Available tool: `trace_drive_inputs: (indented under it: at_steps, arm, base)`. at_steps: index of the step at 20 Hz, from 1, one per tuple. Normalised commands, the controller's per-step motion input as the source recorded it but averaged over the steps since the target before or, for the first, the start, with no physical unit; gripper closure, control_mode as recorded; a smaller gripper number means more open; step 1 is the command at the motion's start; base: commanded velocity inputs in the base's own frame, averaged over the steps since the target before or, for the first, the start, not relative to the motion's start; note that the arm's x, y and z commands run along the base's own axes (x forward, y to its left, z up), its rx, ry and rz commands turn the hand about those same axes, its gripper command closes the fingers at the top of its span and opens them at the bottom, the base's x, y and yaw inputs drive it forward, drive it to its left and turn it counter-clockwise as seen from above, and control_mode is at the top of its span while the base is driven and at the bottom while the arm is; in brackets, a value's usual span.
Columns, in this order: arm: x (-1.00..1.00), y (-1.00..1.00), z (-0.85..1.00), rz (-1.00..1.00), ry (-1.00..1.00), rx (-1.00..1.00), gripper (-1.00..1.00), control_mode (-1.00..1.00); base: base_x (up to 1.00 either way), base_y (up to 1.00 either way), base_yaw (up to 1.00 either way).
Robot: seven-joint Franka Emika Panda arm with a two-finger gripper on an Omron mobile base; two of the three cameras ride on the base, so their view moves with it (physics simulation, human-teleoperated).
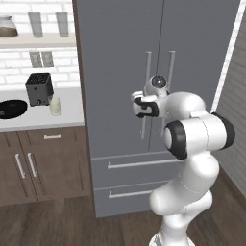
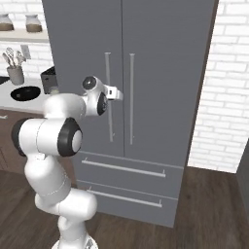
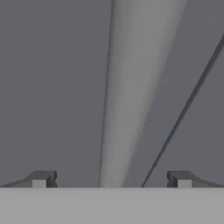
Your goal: Grab a lemon wedge from the fridge and one ice cube from the ice bowl, and put them in the glass of lemonade.
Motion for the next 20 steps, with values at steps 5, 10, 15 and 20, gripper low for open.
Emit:
trace_drive_inputs:
  at_steps: [5,10,15,20]
  arm:
    - [0.40,-0.01,-0.18,0.00,-0.04,-0.04,-1.00,-1.00]
    - [0.45,0.00,-0.07,-0.01,0.00,-0.01,-1.00,-1.00]
    - [0.13,0.00,-0.01,0.00,0.00,0.00,1.00,-1.00]
    - [0.00,0.00,0.00,0.00,0.00,0.00,1.00,-1.00]
  base:
    - [0.00,0.00,0.00]
    - [0.00,0.00,0.00]
    - [0.00,0.00,0.00]
    - [0.00,0.00,0.00]
